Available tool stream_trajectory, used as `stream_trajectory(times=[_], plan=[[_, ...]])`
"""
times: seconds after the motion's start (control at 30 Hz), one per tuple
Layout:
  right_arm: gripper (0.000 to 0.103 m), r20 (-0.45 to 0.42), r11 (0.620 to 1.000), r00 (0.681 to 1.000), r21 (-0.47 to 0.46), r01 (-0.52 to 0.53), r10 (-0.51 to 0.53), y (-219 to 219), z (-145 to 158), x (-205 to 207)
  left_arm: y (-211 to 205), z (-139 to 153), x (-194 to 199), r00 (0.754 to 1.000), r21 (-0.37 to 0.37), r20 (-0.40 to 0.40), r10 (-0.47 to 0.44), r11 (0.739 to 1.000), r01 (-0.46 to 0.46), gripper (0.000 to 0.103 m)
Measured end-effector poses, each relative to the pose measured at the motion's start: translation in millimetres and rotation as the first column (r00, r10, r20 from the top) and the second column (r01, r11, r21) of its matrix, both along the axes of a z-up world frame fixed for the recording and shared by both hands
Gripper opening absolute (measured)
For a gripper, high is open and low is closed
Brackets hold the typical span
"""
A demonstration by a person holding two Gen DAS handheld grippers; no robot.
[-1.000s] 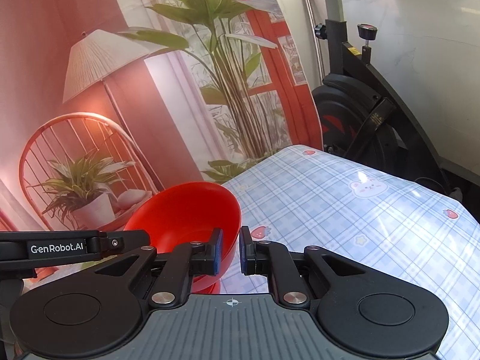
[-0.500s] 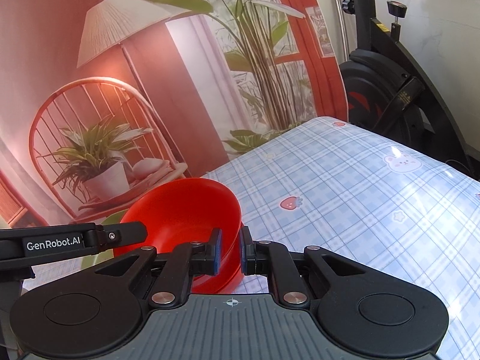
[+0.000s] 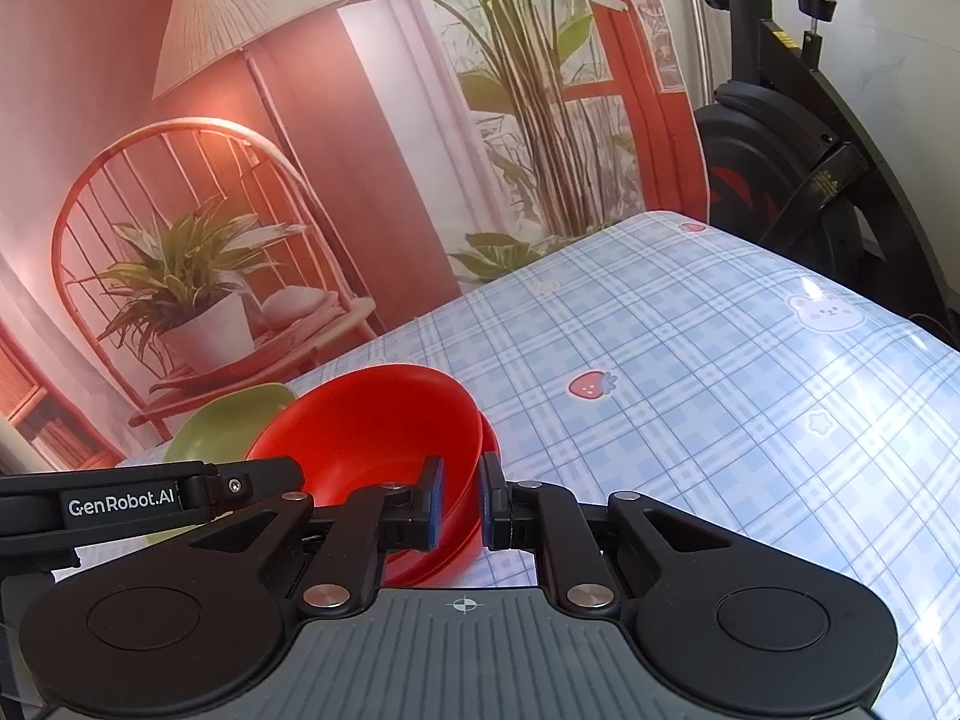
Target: Organize plates and bowls
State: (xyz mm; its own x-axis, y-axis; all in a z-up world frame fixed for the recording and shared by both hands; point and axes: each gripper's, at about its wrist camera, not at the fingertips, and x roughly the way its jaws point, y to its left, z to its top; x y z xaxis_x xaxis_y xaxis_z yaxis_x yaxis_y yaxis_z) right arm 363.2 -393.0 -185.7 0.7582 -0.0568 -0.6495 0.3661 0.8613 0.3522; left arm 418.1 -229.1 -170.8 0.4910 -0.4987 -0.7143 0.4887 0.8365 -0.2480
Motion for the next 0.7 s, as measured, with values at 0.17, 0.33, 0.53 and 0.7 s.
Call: stream_trajectory(times=[0.17, 0.33, 0.53, 0.7], plan=[[0.012, -0.008, 1.0, 1.0, 0.004, -0.001, 0.001, -0.1, -3.6, 1.8, 0.5, -3.5, 1.1, 1.0, 0.004, -0.004, 0.004, 1.0, -0.004, 0.024], [0.012, -0.011, 1.0, 1.0, 0.004, -0.007, 0.007, 0.4, -6.3, 4.0, -0.7, -6.5, 1.6, 1.0, 0.015, -0.008, 0.007, 1.0, -0.007, 0.024], [0.013, -0.016, 1.0, 1.0, 0.005, -0.01, 0.01, 2.0, -9.0, 3.3, -3.0, -7.6, -0.1, 1.0, 0.031, -0.005, -0.001, 1.0, 0.001, 0.024], [0.013, -0.016, 1.0, 1.0, 0.005, -0.011, 0.011, 1.9, -9.4, 3.4, -2.0, -9.5, 0.6, 1.0, 0.033, -0.011, 0.001, 0.999, -0.001, 0.024]])
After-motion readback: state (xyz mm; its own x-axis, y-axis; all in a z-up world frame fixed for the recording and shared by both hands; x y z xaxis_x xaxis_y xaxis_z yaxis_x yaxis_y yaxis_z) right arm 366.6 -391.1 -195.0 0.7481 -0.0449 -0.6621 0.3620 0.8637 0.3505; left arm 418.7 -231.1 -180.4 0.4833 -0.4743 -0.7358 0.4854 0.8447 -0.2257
